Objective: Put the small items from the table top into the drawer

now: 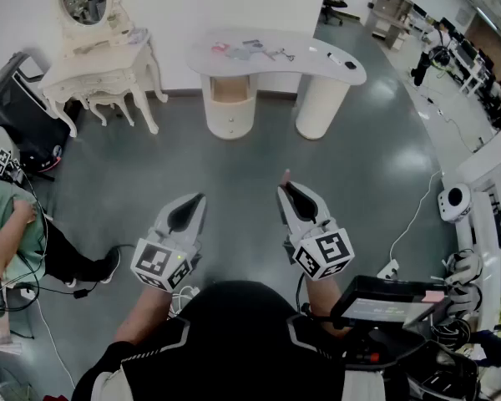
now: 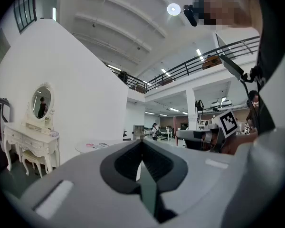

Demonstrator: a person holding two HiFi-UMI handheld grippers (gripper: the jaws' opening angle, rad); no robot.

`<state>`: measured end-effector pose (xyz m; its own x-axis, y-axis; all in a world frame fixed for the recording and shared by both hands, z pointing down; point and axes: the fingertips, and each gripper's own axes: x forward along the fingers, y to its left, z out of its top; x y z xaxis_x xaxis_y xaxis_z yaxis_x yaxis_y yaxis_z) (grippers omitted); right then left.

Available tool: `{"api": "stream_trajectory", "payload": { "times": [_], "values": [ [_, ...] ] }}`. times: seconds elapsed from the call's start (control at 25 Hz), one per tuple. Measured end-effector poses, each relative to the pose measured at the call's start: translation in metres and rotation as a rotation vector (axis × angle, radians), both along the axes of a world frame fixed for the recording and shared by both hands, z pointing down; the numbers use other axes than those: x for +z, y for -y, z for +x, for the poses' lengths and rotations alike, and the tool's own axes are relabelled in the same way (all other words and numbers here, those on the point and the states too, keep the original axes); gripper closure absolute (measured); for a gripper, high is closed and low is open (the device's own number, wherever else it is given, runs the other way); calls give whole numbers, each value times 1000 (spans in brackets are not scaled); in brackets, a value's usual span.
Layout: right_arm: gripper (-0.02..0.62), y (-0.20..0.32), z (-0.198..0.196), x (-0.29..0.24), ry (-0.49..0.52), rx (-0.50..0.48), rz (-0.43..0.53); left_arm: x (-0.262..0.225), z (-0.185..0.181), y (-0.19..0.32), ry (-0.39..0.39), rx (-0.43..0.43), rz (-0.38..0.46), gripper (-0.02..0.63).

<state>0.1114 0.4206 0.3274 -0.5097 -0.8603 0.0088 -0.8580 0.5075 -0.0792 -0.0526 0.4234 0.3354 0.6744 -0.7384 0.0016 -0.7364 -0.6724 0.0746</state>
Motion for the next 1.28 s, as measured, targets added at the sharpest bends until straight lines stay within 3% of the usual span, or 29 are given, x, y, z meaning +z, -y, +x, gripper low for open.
{"api": "stream_trajectory", "payload": {
  "times": [0.44, 0.64, 1.28],
  "values": [
    [545, 1, -11, 1, -6, -15, -5, -2, -16, -1, -33, -23, -11, 607],
    [541, 2, -26, -3, -43, -15, 43, -1, -23, 0, -33, -9, -6, 607],
    [541, 19, -72, 0, 2, -5, 16, 5, -68, 13, -39, 19, -1, 607]
  ]
}}
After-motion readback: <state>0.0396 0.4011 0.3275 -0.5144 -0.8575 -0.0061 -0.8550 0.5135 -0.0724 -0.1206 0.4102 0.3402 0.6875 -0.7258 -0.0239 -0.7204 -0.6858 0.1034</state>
